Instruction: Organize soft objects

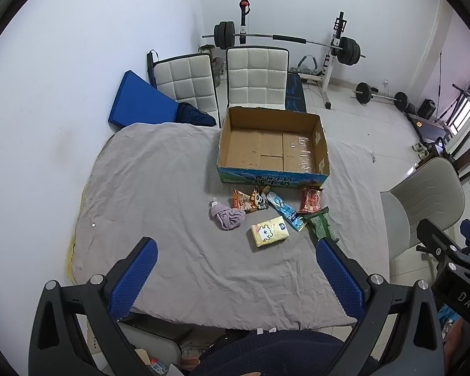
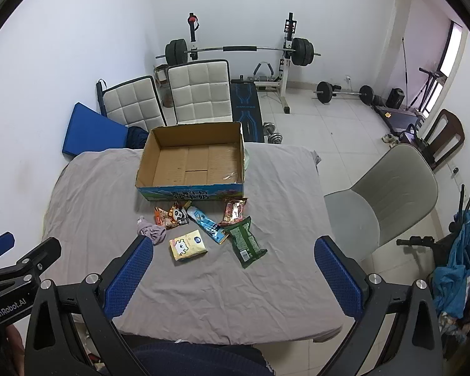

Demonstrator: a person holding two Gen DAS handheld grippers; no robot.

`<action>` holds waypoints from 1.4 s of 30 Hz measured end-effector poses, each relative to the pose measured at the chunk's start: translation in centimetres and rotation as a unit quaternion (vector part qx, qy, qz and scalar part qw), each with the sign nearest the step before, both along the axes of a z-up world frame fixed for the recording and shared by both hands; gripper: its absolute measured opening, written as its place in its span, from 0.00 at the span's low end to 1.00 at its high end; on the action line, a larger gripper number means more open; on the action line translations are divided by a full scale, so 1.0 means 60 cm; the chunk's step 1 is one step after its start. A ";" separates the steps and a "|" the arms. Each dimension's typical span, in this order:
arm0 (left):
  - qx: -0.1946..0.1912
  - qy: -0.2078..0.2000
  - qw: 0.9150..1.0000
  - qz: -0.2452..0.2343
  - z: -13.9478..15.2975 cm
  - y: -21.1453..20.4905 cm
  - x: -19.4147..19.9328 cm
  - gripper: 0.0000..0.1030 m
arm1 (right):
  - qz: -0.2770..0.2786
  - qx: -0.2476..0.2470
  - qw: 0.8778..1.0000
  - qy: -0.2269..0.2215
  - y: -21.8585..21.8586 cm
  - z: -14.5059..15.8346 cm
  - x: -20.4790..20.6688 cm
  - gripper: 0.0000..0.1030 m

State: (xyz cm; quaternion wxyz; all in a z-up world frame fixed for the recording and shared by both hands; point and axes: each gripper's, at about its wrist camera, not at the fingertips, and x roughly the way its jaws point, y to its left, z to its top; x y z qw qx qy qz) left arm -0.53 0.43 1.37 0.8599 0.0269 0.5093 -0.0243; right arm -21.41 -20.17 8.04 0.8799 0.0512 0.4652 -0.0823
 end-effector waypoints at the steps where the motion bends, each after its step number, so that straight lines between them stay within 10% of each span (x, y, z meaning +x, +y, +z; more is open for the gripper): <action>1: -0.001 0.000 1.000 -0.001 -0.002 0.001 0.000 1.00 | 0.001 0.000 1.000 0.000 -0.001 0.000 0.000 1.00; 18: -0.013 0.002 1.000 -0.026 -0.020 -0.015 0.034 1.00 | -0.011 0.011 1.000 0.006 -0.043 -0.037 0.029 1.00; 24: -0.044 0.021 0.994 -0.098 -0.104 -0.049 0.141 1.00 | -0.021 0.024 0.994 0.103 -0.120 -0.191 0.131 1.00; 28: 0.004 0.076 0.987 -0.141 -0.217 -0.095 0.213 1.00 | 0.015 0.011 0.983 0.182 -0.137 -0.348 0.199 1.00; 34: 0.045 0.184 0.963 -0.191 -0.427 -0.144 0.274 0.95 | 0.082 -0.013 0.961 0.265 -0.123 -0.580 0.271 1.00; 42: 0.142 0.289 0.901 -0.292 -0.646 -0.203 0.256 0.90 | 0.099 0.015 0.948 0.302 -0.115 -0.727 0.324 1.00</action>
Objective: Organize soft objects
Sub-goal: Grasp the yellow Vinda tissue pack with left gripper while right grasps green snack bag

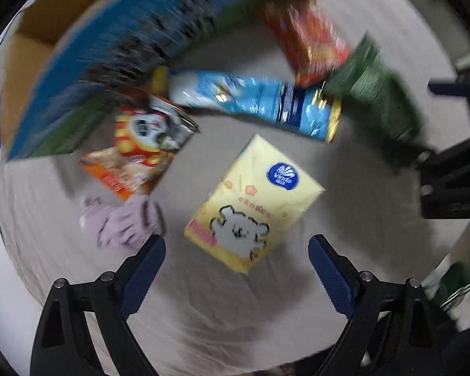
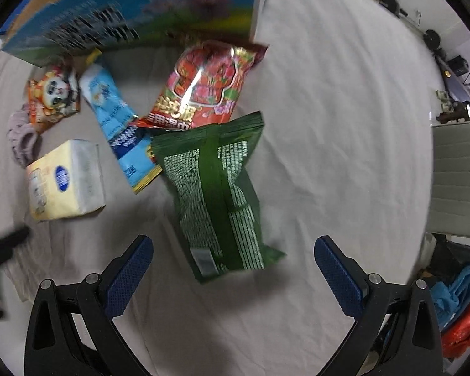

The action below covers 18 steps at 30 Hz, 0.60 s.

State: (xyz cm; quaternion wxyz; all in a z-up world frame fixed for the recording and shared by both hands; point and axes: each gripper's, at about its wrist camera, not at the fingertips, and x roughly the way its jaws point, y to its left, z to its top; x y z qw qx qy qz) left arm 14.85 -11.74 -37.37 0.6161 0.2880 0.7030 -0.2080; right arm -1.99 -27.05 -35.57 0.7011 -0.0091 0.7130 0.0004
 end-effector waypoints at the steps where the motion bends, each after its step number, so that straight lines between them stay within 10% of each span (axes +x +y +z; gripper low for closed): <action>1: 0.002 0.010 1.000 -0.005 -0.012 -0.004 -0.001 0.90 | -0.001 0.005 1.000 0.005 0.002 -0.010 0.003 1.00; 6: 0.005 0.017 1.000 0.017 -0.036 -0.009 0.014 0.84 | -0.022 0.015 0.999 0.025 0.007 -0.057 0.010 0.96; 11: -0.054 0.058 0.986 0.147 -0.005 0.025 0.038 0.68 | -0.067 0.020 0.997 0.043 -0.004 -0.100 -0.010 0.62; 14: -0.051 0.062 0.977 0.199 0.000 0.042 0.035 0.68 | -0.104 0.062 0.989 0.079 -0.017 -0.128 -0.027 0.60; 18: -0.064 0.087 0.940 0.324 -0.014 0.086 0.046 0.70 | -0.138 0.098 0.980 0.101 -0.035 -0.148 -0.041 0.62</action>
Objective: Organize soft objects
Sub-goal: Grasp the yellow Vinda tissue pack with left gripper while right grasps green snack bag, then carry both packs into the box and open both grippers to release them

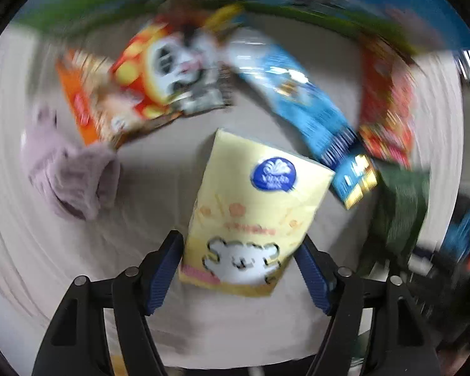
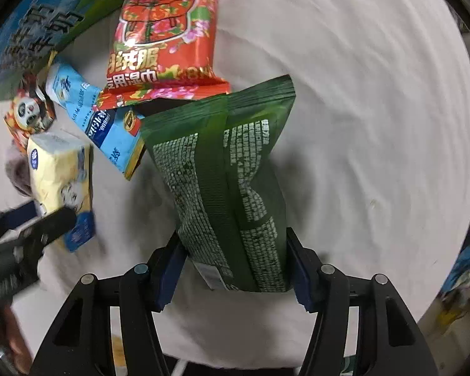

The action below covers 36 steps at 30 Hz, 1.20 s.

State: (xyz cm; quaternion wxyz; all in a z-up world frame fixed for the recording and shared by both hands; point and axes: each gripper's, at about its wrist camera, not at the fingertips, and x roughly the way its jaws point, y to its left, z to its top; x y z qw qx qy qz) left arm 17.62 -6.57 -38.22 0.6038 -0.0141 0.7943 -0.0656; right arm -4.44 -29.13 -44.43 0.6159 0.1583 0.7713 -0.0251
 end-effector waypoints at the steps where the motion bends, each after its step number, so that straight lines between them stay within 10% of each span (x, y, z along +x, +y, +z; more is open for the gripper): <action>1: 0.000 0.002 1.000 0.013 -0.002 0.004 0.003 0.69 | -0.005 -0.001 1.000 0.002 -0.003 -0.006 -0.001 0.63; 8: 0.019 -0.031 0.999 0.027 0.018 0.009 -0.010 0.60 | 0.005 -0.049 0.999 -0.013 0.007 -0.024 -0.024 0.46; 15: 0.050 -0.028 0.998 0.020 0.024 0.022 -0.079 0.62 | -0.028 0.012 1.000 -0.004 0.009 -0.094 -0.063 0.51; 22: 0.055 -0.069 0.995 0.035 0.051 0.023 -0.082 0.60 | -0.006 -0.038 0.999 -0.022 0.032 -0.131 -0.083 0.48; 36: 0.024 -0.091 0.995 0.038 0.097 0.008 -0.285 0.60 | 0.026 -0.055 0.998 -0.028 0.085 -0.195 -0.128 0.39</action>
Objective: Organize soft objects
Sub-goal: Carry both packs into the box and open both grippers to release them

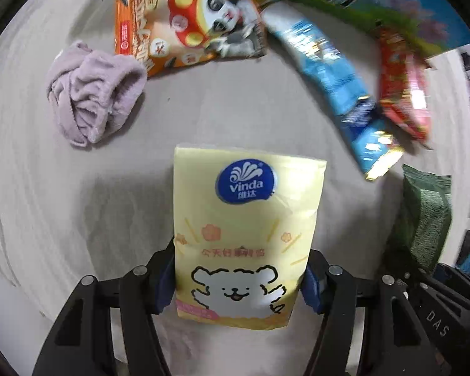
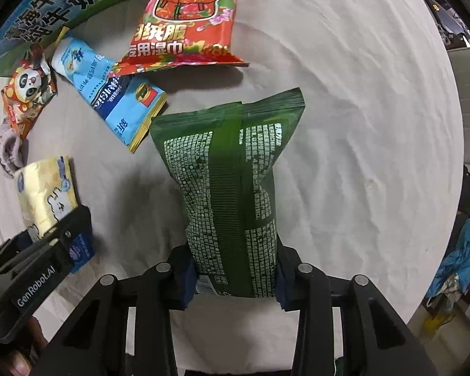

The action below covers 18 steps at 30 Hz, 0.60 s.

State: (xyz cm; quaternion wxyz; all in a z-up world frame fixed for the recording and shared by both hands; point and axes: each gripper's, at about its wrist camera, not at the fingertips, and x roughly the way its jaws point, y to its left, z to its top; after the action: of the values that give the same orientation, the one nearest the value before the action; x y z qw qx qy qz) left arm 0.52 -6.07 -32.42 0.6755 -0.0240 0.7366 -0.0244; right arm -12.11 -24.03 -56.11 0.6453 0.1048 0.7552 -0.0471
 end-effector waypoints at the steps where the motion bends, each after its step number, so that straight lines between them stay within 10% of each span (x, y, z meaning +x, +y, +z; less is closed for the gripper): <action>1: -0.007 -0.006 1.000 -0.005 0.017 -0.003 -0.006 0.60 | -0.006 0.009 1.000 -0.005 -0.006 0.014 0.000 0.39; 11: -0.073 -0.131 0.985 -0.085 0.321 -0.046 -0.001 0.60 | -0.021 0.069 0.990 -0.117 -0.061 0.176 -0.020 0.38; 18: -0.067 -0.205 0.970 -0.116 0.425 -0.040 0.090 0.60 | -0.011 0.063 0.980 -0.186 -0.062 0.273 0.066 0.38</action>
State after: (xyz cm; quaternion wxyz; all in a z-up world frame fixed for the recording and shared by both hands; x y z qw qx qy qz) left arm 5.89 -8.45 -6.91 0.8016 0.0220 0.5766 -0.1562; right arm -8.12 -27.74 -39.72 0.7659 0.1606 0.6224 0.0141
